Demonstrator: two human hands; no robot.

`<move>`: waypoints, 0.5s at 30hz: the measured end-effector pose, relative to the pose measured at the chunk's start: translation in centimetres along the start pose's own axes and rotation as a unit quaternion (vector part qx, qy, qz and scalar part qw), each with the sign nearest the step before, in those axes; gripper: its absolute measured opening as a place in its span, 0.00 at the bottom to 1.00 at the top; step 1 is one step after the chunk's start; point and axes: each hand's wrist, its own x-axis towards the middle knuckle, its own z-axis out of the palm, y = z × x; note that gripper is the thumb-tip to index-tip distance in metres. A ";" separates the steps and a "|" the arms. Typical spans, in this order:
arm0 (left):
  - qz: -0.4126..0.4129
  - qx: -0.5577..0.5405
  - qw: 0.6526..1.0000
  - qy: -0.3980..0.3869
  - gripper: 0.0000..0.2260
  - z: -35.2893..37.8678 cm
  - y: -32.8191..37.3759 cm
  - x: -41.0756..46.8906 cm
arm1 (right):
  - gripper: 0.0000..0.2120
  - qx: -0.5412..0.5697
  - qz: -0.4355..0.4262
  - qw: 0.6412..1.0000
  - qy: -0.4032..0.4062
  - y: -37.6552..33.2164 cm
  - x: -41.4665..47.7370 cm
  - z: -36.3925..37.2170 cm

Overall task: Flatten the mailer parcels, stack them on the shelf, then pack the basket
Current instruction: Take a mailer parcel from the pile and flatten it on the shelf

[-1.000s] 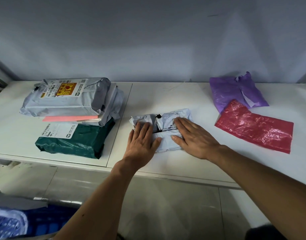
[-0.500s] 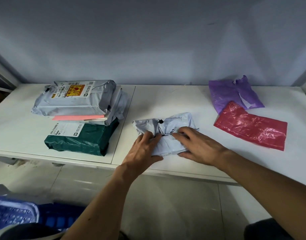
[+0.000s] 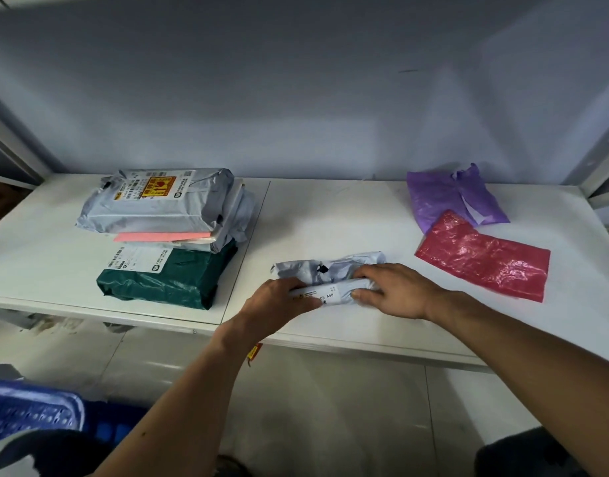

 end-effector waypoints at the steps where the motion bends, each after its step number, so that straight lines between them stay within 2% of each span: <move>1: 0.023 -0.027 0.999 -0.001 0.12 -0.1 0.1 0.1 | 0.20 0.013 0.010 1.000 -0.008 0.1 0.0 -0.1; 4: 0.033 -0.039 0.998 -0.036 0.10 -0.5 0.6 0.0 | 0.21 0.047 0.031 0.998 -0.025 0.3 -0.1 -0.3; 7: -0.046 0.012 0.998 -0.033 0.15 -0.7 0.8 0.7 | 0.20 0.070 0.038 0.997 -0.011 0.4 0.0 0.0; 11: -0.083 0.015 0.996 -0.018 0.21 -0.3 1.0 1.7 | 0.37 -0.067 0.026 0.996 0.046 0.4 0.5 0.4; 12: -0.084 0.013 0.996 -0.015 0.21 -0.1 0.9 1.9 | 0.38 -0.089 0.027 0.994 0.060 0.3 0.9 0.5; 15: -0.086 0.050 0.995 0.020 0.21 0.9 0.4 2.9 | 0.28 -0.105 0.031 0.990 0.087 0.3 1.6 0.8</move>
